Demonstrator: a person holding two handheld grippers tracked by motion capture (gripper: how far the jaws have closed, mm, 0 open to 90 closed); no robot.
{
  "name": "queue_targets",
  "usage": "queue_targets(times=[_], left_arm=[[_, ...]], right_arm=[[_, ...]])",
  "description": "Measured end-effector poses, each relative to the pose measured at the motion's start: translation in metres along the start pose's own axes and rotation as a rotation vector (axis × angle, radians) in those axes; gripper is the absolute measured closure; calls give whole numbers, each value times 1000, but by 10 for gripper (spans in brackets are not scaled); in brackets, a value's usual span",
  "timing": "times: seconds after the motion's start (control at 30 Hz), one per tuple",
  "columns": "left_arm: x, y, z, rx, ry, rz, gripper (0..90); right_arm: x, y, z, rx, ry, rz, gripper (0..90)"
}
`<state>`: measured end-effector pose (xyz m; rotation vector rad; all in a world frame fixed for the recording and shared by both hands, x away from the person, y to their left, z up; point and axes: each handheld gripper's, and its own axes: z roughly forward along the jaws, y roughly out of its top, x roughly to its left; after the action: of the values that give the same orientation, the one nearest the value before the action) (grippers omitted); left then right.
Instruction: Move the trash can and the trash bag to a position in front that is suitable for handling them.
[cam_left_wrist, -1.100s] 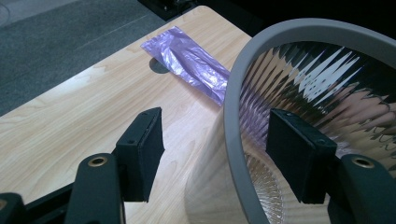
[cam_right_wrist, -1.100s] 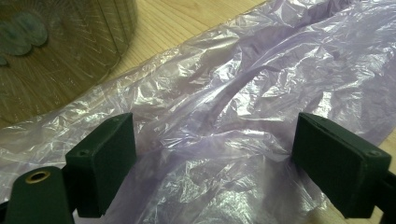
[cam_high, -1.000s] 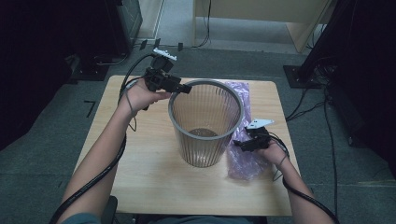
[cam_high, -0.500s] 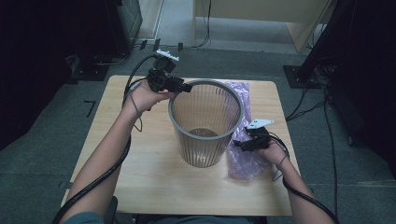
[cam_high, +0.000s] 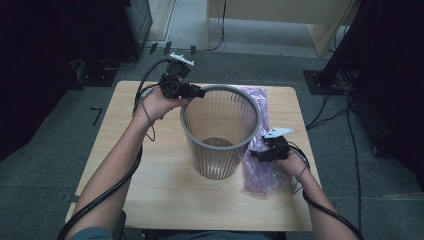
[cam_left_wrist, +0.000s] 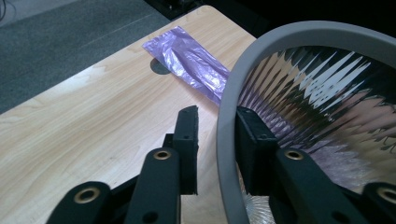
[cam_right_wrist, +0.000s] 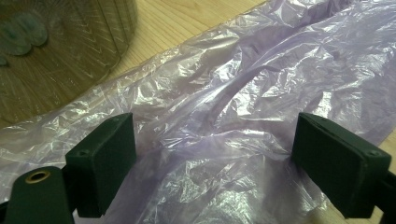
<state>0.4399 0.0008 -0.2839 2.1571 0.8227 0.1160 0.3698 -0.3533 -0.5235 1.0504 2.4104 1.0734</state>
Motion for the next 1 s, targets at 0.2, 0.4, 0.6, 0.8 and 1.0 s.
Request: queue_targets(times=[0.2, 0.4, 0.6, 0.8, 1.0], left_arm=[[-3, 1, 1, 6, -1, 9, 792], [-5, 3, -2, -1, 6, 0, 794], [-6, 5, -8, -2, 12, 8, 802], [-7, 4, -10, -11, 20, 16, 805], [-10, 5, -12, -13, 47, 41, 806]], right_arm=[[0, 0, 0, 0, 0, 0, 135], [0, 0, 0, 0, 0, 0, 135], [0, 0, 0, 0, 0, 0, 135], [0, 0, 0, 0, 0, 0, 135], [0, 0, 0, 1, 0, 0, 135]])
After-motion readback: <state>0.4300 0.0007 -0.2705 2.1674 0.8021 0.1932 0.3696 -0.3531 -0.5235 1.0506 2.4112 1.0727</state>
